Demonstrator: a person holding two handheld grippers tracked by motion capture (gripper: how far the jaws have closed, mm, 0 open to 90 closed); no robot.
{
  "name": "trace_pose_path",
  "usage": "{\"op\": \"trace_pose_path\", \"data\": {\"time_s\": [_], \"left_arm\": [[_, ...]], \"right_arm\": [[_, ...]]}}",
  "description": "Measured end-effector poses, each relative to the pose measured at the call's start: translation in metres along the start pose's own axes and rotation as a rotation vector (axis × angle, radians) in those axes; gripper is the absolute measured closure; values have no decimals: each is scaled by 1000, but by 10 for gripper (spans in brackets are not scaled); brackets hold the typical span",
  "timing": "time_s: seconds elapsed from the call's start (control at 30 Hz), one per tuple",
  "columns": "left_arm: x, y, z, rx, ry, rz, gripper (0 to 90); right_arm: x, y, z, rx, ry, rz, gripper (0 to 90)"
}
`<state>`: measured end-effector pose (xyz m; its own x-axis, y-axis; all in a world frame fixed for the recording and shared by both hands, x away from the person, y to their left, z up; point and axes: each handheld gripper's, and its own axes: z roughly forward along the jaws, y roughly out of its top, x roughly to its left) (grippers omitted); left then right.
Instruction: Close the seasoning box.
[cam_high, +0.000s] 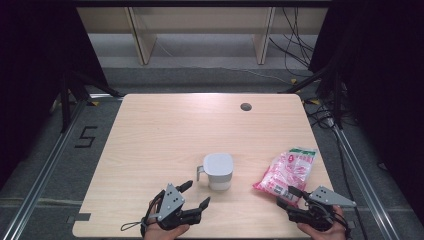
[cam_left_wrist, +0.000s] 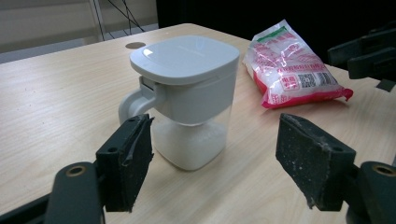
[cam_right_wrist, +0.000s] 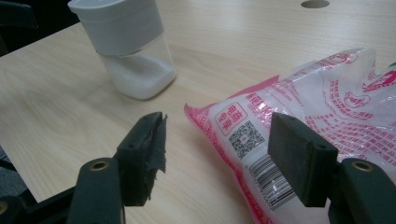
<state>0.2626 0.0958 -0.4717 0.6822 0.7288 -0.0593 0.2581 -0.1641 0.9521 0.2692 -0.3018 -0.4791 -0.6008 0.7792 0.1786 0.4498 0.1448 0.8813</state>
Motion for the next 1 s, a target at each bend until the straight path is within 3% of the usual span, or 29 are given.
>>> {"op": "trace_pose_path", "data": {"time_s": [0.03,0.07,0.1,0.13,0.17,0.2,0.33,0.37,0.4,0.43,0.5,0.57,0.6,0.63,0.67,0.73,0.77,0.8,0.83,0.87,0.97,1.0], "left_arm": [[-1,-1,-1,2,-2,1,266],[-2,-2,-1,5,1,0,266],[-3,-3,-2,18,11,4,264],[-3,-3,-3,24,8,28,262],[-4,-4,-3,25,7,39,260],[-5,-5,-4,26,4,31,260],[-8,-10,-6,15,3,8,258],[-8,-11,-8,32,6,13,257],[-9,-13,-8,18,5,11,256],[-10,-13,-10,34,11,15,255],[-13,-15,-12,42,18,21,250],[-15,-18,-13,50,24,28,246],[-16,-19,-14,47,28,33,246],[-18,-21,-14,46,29,28,245],[-18,-22,-15,50,31,36,244],[-18,-24,-15,44,20,56,241],[-19,-25,-15,44,18,49,241],[-19,-26,-15,43,18,50,241],[-23,-27,-15,48,30,9,240],[-22,-28,-16,51,23,16,240],[-24,-30,-15,39,18,10,239],[-24,-30,-17,50,23,15,239]], "right_arm": [[-1,0,0,-2,-4,-13,369],[2,0,-1,7,4,38,370],[1,0,-2,14,-8,21,369],[1,-1,0,4,2,16,369],[4,-1,-3,31,0,39,369],[0,-1,-2,16,-9,-17,369],[4,-2,-2,25,2,-13,367],[5,-2,-2,16,-6,-17,367],[7,-3,-3,25,4,-5,365],[10,-3,-4,41,13,11,365],[10,-4,-4,32,13,-32,364],[15,-6,-5,56,19,-8,352],[14,-7,-5,68,10,-43,346],[17,-8,-6,81,22,-30,346],[17,-9,-6,79,33,-61,345],[19,-11,-7,80,42,-72,342],[23,-12,-8,95,42,-41,340],[22,-12,-9,89,49,-59,337],[22,-13,-10,92,46,-74,335],[25,-14,-12,108,48,-46,333],[23,-16,-14,87,47,-80,331],[24,-17,-16,95,53,-61,331]]}}
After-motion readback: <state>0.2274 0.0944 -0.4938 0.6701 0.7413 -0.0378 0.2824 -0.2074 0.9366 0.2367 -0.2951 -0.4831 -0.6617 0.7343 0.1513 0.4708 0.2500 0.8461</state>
